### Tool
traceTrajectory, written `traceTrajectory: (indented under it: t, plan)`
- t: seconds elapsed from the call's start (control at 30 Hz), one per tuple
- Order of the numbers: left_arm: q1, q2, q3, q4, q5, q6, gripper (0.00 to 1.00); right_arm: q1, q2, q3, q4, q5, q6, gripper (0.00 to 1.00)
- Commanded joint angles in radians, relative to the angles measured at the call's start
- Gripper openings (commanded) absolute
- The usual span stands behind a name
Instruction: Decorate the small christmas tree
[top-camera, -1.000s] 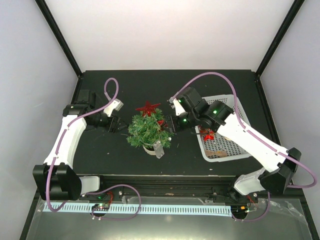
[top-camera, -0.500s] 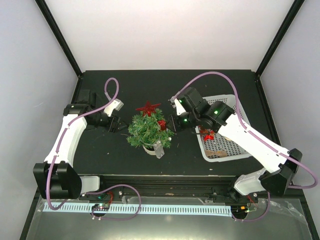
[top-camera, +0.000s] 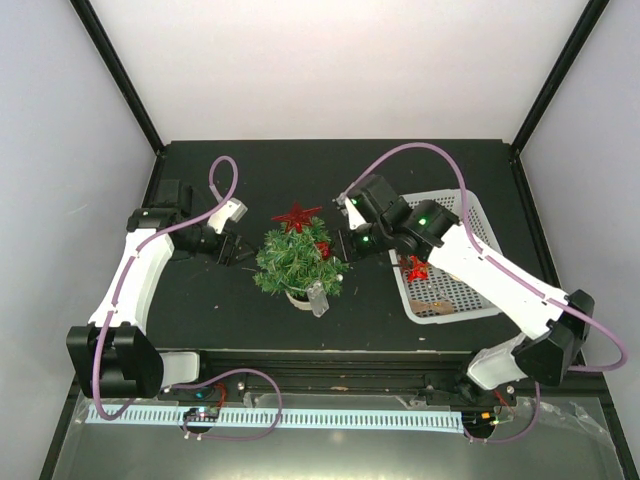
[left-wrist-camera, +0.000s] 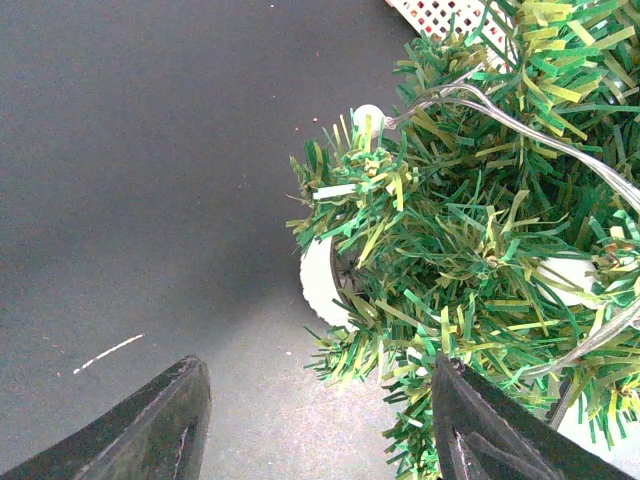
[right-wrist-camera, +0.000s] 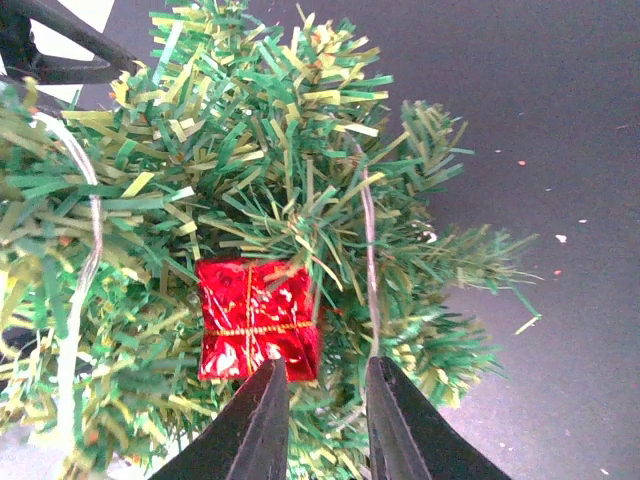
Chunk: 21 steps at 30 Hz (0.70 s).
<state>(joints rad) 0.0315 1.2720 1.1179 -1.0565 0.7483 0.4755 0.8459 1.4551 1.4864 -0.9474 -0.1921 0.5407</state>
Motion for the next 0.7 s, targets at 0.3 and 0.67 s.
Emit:
traceTrajectory:
  t: [0.3,0.67]
  plan:
    - [0.003,-0.011,-0.001,0.03,-0.005,-0.008,0.62,-0.064,-0.21,-0.056,-0.133,0.24,0.082,0.44]
    - [0.008,-0.047,-0.007,0.124,-0.08,-0.1,0.64,-0.358,-0.272,-0.267,-0.224,0.311,0.205,0.46]
